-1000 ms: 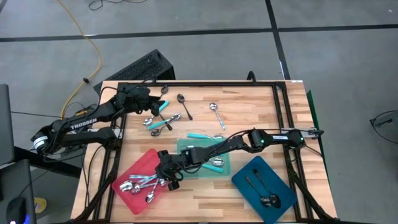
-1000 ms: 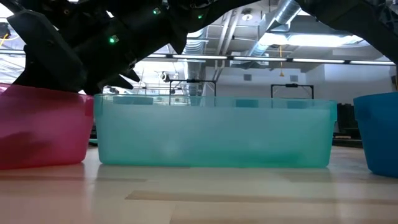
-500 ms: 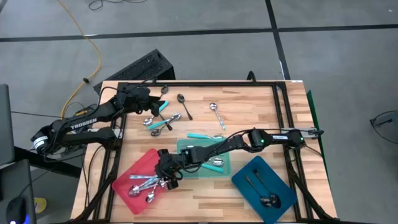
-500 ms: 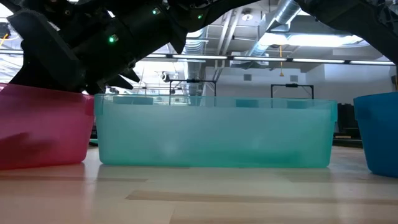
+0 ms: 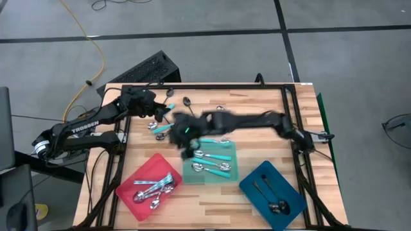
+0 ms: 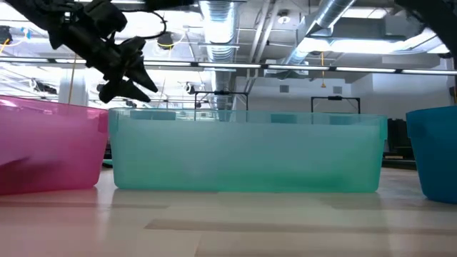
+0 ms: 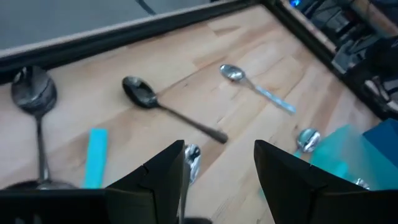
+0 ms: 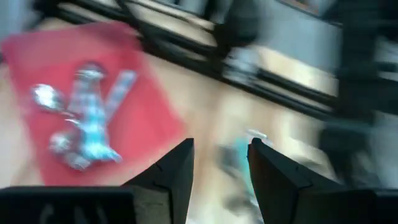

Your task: Sort silverware by color (type)

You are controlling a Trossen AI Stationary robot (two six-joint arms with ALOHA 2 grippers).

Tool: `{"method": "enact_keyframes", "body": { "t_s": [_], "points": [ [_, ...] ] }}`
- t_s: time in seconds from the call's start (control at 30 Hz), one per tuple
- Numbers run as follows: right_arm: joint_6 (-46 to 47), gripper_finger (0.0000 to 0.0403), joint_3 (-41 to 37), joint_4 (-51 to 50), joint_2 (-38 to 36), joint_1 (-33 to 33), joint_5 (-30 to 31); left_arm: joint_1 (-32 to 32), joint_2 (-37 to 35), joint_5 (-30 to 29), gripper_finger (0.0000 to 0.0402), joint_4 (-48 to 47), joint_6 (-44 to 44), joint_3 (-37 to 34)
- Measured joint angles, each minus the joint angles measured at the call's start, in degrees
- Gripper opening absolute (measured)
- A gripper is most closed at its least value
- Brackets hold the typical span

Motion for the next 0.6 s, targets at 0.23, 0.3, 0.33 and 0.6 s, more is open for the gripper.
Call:
{"method": "enact_keyframes", "body": {
  "t_s": [0.23,0.3,0.33,0.6],
  "points": [
    [4.1,0.0166,0.0,-16.4,-10.8,-6.1,10.5,0.0,0.1,0.0,0.0181,-2.1,0.3,0.8],
    [7.1,0.0166,0.0,-20.6,-12.8,-7.9,11.0,0.0,0.1,-0.2,0.0181,-3.1,0.3,0.8],
    [8.6,0.0166,0.0,-23.2,-13.7,-8.8,11.0,0.0,0.1,-0.5,0.0181,-3.7,0.3,0.8],
    [14.0,0.0166,0.0,-36.9,-16.1,-13.4,11.3,-1.8,0.2,-1.5,0.0181,-5.1,0.7,0.8]
  ]
}}
